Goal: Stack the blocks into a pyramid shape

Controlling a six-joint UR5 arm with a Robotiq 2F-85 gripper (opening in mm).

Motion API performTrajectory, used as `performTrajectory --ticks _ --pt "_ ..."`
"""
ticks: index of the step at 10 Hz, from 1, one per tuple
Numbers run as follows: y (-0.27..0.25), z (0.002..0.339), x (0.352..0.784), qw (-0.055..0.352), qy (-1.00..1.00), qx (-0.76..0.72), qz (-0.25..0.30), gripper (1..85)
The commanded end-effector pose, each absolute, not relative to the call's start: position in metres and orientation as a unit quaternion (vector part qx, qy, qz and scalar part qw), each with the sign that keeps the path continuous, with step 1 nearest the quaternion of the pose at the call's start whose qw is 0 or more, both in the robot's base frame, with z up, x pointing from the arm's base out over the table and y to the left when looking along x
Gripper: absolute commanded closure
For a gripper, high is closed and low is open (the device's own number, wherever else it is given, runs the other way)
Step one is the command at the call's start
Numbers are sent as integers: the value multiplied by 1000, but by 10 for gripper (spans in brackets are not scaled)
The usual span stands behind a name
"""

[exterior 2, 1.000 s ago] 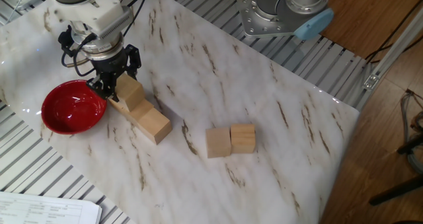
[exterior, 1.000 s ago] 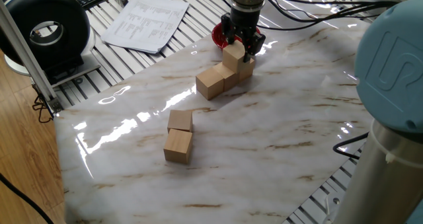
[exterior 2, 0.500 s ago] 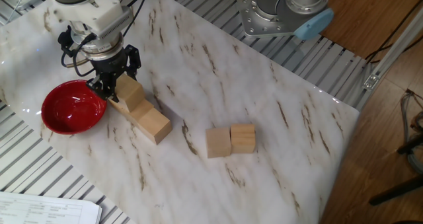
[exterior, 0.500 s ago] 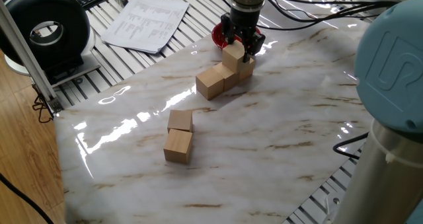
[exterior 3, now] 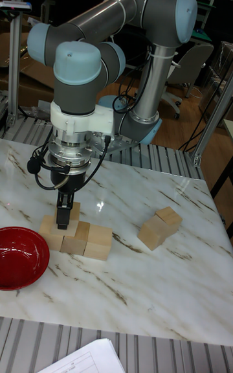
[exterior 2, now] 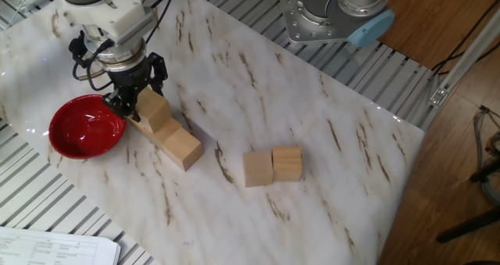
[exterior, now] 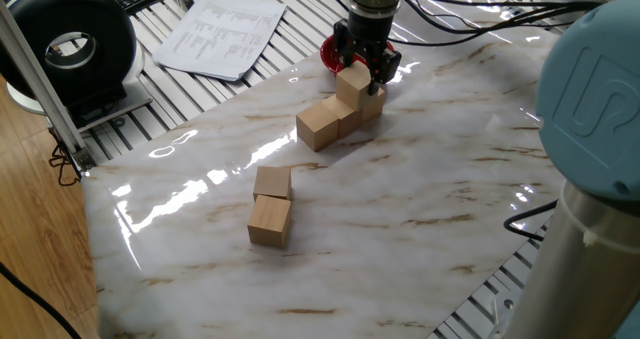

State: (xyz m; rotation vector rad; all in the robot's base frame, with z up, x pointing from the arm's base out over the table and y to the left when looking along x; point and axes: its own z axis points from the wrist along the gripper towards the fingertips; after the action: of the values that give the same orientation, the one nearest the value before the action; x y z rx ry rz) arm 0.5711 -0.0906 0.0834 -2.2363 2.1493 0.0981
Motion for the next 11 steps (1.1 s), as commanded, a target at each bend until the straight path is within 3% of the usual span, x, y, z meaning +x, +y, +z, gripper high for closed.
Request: performTrajectory --ticks 1,4,5,6,7,11 --pt "-88 85 572 26 691 -721 35 157" --pt "-89 85 573 26 689 -724 34 150" --pt "-88 85 573 27 684 -728 34 120" --pt "-92 84 573 25 674 -738 31 27" --pt "-96 84 573 19 671 -740 26 7" --pt "-88 91 572 27 681 -731 33 7"
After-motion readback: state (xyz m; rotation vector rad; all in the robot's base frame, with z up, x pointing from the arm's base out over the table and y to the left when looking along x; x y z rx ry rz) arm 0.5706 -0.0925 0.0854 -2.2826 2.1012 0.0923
